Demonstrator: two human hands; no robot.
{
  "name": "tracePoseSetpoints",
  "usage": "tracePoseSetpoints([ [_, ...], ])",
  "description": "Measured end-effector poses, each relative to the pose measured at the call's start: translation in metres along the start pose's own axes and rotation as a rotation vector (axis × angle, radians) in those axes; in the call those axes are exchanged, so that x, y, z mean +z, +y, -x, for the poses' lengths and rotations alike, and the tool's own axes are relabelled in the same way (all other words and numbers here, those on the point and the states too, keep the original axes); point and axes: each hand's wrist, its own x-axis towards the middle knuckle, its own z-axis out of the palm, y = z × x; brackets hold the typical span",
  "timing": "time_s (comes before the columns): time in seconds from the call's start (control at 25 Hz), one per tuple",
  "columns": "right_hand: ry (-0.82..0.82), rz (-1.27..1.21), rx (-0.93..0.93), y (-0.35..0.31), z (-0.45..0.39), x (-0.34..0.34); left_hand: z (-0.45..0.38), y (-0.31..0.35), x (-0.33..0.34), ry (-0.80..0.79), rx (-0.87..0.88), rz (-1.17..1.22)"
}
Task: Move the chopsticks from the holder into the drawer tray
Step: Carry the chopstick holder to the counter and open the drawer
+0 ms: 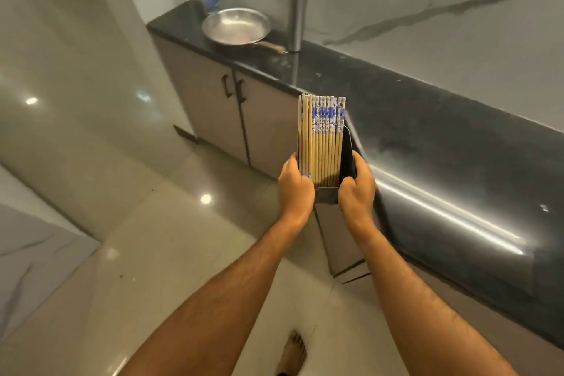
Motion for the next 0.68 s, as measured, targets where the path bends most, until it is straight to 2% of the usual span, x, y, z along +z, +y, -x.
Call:
tracePoseSetpoints([
  [0.16, -0.226, -0.039, -0.033, 0.001, 0.07, 0.088, 0.026, -0.061, -0.105, 0.189, -0.065, 0.006],
  [0.36, -0.521, -0.021, 0.001, 0.006, 0.19, 0.189, 0.107, -0.143, -0.231, 0.433, -0.198, 0.023],
  [0.44, -0.791, -0.001, -0.037, -0.005, 0.302, 0.254, 0.18, -0.201, -0.328, 0.698, -0.277, 0.04],
  [0.48, -0.83, -0.01, -0.032, -0.008, 0.322, 0.262, 0.196, -0.209, -0.342, 0.735, -0.278, 0.01],
  [0.6, -0.844, -0.061, -0.031, -0.012, 0.347, 0.272, 0.226, -0.212, -0.355, 0.704, -0.29, 0.026],
  [0.68, -0.964, -0.058, -0.058, -0.014, 0.401, 0.294, 0.269, -0.229, -0.396, 0.823, -0.324, 0.043],
])
